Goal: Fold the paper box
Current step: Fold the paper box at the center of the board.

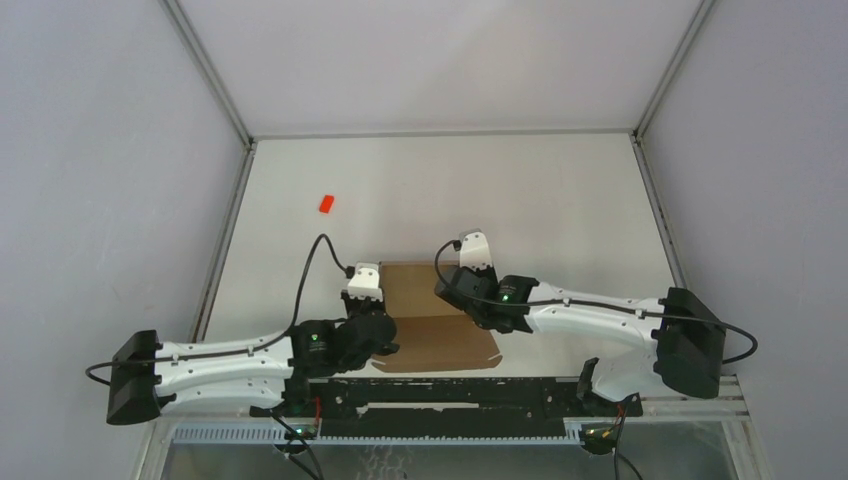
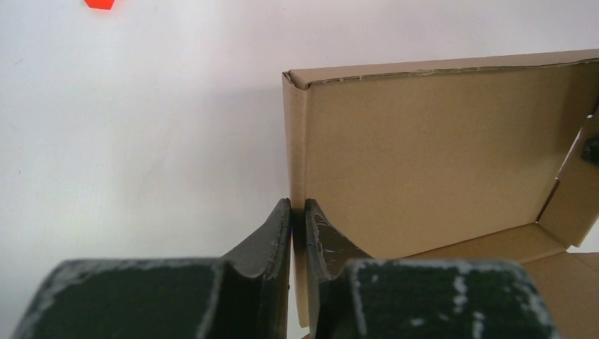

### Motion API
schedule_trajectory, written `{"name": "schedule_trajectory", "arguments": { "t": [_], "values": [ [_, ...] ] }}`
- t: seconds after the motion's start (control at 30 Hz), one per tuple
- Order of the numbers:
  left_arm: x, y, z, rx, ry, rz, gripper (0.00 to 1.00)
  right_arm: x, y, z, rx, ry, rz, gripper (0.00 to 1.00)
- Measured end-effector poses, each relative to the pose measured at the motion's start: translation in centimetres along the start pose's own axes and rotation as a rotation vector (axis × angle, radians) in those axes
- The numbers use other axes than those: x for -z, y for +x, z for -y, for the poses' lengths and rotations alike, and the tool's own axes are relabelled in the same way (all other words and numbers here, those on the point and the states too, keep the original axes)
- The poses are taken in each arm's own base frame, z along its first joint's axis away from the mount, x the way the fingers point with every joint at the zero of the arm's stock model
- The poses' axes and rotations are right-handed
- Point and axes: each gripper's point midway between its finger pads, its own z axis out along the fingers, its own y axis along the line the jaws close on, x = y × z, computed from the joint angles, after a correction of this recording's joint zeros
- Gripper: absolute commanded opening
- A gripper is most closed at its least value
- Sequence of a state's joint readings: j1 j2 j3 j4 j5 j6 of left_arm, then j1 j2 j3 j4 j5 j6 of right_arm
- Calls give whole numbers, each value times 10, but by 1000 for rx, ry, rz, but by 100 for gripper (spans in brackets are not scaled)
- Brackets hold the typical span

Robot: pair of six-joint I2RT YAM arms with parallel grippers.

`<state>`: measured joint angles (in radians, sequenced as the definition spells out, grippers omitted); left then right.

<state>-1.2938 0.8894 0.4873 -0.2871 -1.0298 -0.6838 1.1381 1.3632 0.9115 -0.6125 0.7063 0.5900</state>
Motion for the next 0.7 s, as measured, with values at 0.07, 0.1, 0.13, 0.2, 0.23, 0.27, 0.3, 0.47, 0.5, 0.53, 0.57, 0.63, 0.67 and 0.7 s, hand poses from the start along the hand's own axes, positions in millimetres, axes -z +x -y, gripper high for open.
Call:
{"name": "schedule_trajectory", "arguments": {
  "t": [0.07,0.1,0.13,0.2,0.23,0.27,0.3,0.47,0.5,0.53,0.57,0.63,0.67,0.7],
  "values": [
    [0,0,0,0,0,0,15,-3,0,-1,-4,1,-2,14],
    [0,0,0,-1,0,0,16,-3,-1,-1,-8,-3,-2,14],
    [0,0,0,-2,-1,1,16,-4,-2,-2,-12,-8,0,15],
    [0,-1,-1,-3,-7,6,16,-4,-5,-4,-22,-23,5,16],
    [0,-1,-2,-2,-9,8,16,-4,-5,-4,-24,-29,5,17],
    [0,-2,-2,-3,-11,9,16,-5,-5,-5,-24,-34,5,17],
    [0,-2,-2,-3,-12,10,16,-5,-4,-5,-23,-42,6,18],
    [0,-3,-1,-2,-9,12,17,-4,3,-7,-24,-84,2,22],
    [0,-4,-1,1,-7,15,17,-3,3,-7,-27,-89,1,23],
    [0,-4,0,5,-5,17,17,-3,3,-6,-27,-93,3,24],
    [-1,-5,0,9,-4,19,17,-3,4,-6,-25,-97,3,25],
    [0,-6,1,14,-1,23,17,-2,5,-6,-22,-105,2,28],
    [0,-7,1,13,1,25,17,-2,6,-6,-18,-109,0,30],
    [0,-8,2,17,3,28,17,-3,8,-6,-15,-113,-1,31]
  ]
}}
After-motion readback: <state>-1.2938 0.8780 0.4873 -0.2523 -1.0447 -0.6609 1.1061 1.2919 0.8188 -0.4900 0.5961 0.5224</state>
